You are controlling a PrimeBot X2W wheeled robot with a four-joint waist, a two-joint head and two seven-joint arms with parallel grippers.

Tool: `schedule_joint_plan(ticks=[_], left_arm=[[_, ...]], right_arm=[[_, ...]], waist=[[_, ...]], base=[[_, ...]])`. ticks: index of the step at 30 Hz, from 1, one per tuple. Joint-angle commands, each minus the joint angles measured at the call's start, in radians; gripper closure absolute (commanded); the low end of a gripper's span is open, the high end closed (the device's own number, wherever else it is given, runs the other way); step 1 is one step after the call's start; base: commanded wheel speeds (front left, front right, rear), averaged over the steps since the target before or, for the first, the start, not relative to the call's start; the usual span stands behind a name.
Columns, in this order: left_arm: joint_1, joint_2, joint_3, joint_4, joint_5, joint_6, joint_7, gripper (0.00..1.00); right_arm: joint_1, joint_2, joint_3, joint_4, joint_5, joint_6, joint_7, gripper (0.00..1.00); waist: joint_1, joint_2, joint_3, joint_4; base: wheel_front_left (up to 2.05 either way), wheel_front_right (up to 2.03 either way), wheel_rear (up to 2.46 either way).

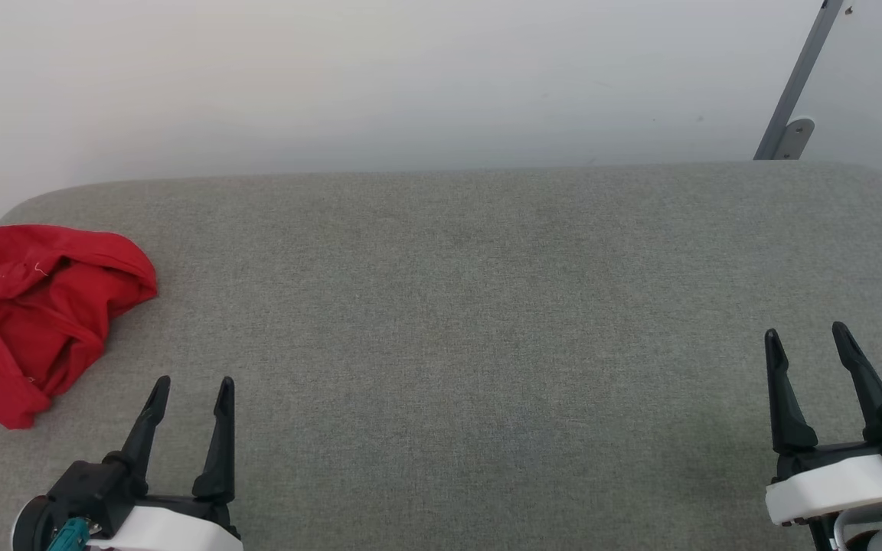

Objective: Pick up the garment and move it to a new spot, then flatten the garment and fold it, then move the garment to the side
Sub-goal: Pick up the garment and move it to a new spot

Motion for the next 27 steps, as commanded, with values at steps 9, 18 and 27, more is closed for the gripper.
schedule_joint_plan(ticks=[9,18,27], left_arm=[[-0.011,0.001,0.01,0.006,-0.018,-0.004,-0.005,0.0],[-0.019,-0.012,0.046,0.023,-0.028,-0.004,-0.005,0.0],[-0.021,-0.035,0.105,0.048,-0.012,-0.004,-0.005,0.0]], right_arm=[[0.012,0.003,0.005,-0.01,-0.004,0.0,-0.006,0.0],[0.019,-0.005,0.035,-0.011,0.002,0.0,-0.006,0.0],[0.014,-0.015,0.081,-0.008,0.013,0.0,-0.006,0.0]], waist=[[0.0,-0.0001,-0.001,0.007],[0.0,-0.0001,-0.009,0.053],[0.0,-0.0001,-0.03,0.179]], base=[[0.0,0.0,0.0],[0.0,0.0,0.0],[0.0,0.0,0.0]])
